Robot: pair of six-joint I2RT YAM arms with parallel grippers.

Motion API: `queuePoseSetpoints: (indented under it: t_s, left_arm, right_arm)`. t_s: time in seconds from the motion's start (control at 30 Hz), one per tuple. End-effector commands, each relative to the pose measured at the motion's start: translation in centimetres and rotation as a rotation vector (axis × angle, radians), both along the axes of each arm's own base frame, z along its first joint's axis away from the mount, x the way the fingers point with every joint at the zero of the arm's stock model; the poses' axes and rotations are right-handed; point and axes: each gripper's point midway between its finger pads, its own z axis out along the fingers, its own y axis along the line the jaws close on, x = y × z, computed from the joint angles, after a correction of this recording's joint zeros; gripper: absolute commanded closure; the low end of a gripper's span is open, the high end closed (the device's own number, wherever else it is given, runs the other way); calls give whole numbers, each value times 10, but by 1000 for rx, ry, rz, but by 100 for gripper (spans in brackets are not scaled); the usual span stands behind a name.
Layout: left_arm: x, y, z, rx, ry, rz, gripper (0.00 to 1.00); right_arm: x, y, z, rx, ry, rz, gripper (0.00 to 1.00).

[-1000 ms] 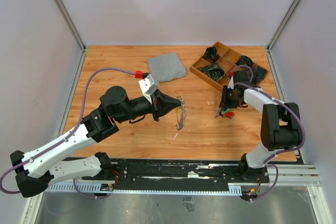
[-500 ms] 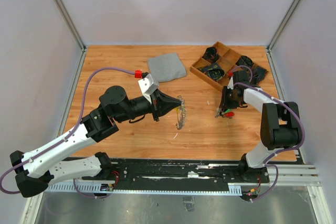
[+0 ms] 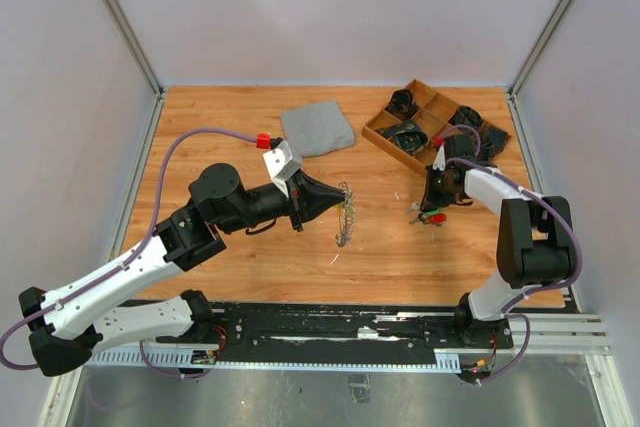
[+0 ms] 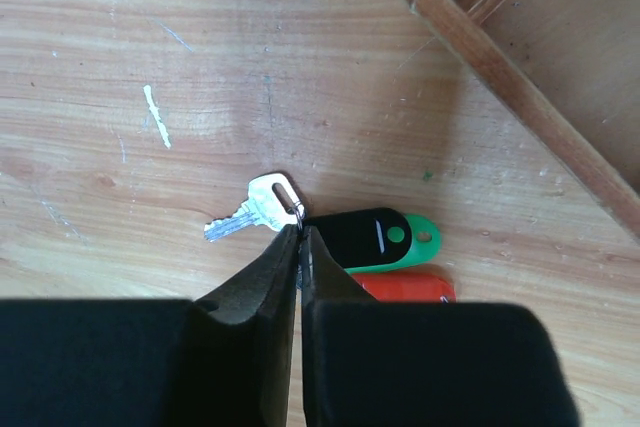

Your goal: Put the keys on the keyring

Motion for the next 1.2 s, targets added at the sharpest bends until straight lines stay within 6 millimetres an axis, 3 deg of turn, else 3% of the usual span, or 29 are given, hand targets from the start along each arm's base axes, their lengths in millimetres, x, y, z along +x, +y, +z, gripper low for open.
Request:
queuePoseSetpoints:
  t_s: [0.0,0.4,0.6,0.77,0.93,1.17]
  left_arm:
    - [-5,6,31,-78,-43,-10,99]
    - [-4,9,34,-87,-44,10,99]
    - [3,10,34,-68,-51,43,99]
    - [4,6,37,-60,-74,28,99]
    - [-11,-3,49,-82,-136,-77,99]
    - [-23,-4,69,-141,-240,-142,99]
  right_arm:
    - [-1,-2,15,12,-36,5,97]
    - [-3,18,68,115,-229,100,99]
    - [-15,37,126,212,-435,186,100]
    - [-38,50,181,283,-604,272,100]
    - [-67,66,241,359,-791,377,100]
    - [-123,94,327,520,-991,563,100]
